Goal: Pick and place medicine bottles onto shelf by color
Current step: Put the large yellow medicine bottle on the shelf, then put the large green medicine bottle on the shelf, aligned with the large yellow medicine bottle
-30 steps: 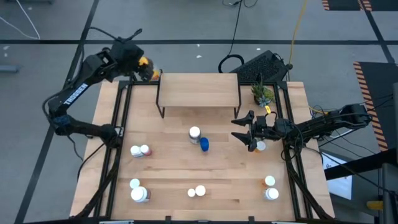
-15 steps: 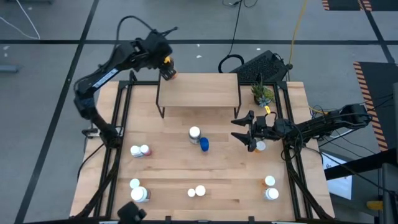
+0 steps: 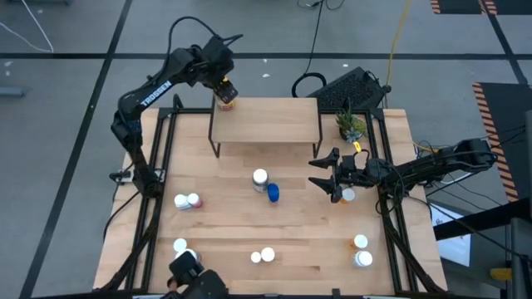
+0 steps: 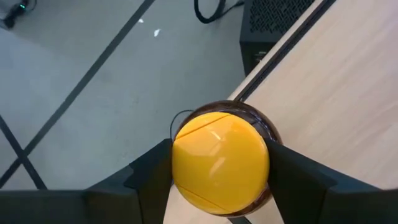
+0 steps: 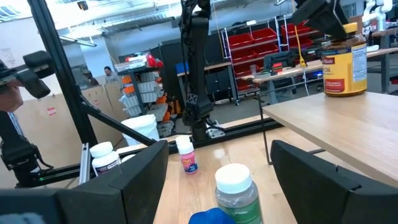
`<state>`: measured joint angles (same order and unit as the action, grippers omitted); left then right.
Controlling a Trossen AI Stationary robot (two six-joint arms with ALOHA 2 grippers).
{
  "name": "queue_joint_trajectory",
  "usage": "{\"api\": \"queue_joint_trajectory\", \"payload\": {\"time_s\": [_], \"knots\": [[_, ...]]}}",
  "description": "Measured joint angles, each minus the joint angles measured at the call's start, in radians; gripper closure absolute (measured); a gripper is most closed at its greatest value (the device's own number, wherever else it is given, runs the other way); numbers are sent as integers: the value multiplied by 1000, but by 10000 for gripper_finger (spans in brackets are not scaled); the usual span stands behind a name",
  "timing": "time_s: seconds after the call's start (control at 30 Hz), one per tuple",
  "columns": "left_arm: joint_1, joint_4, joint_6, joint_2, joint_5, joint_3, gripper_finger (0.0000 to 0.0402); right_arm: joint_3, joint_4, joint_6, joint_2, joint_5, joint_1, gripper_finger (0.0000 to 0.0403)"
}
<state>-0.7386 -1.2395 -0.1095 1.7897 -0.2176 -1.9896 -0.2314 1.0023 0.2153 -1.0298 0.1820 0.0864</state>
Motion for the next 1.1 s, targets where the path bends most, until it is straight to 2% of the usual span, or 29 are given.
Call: {"api": "queue_joint_trajectory", "payload": {"time_s": [0.53, 0.87, 1.1], "knots": [[4, 31, 14, -3, 0, 3, 69, 0, 0, 0, 0, 0, 0, 122], [14, 30, 6, -62, -24, 3, 57, 0, 0, 0, 0, 0, 0, 122], [67, -28, 54, -176, -29, 3, 57, 0, -7, 0, 0, 0, 0, 122]]}}
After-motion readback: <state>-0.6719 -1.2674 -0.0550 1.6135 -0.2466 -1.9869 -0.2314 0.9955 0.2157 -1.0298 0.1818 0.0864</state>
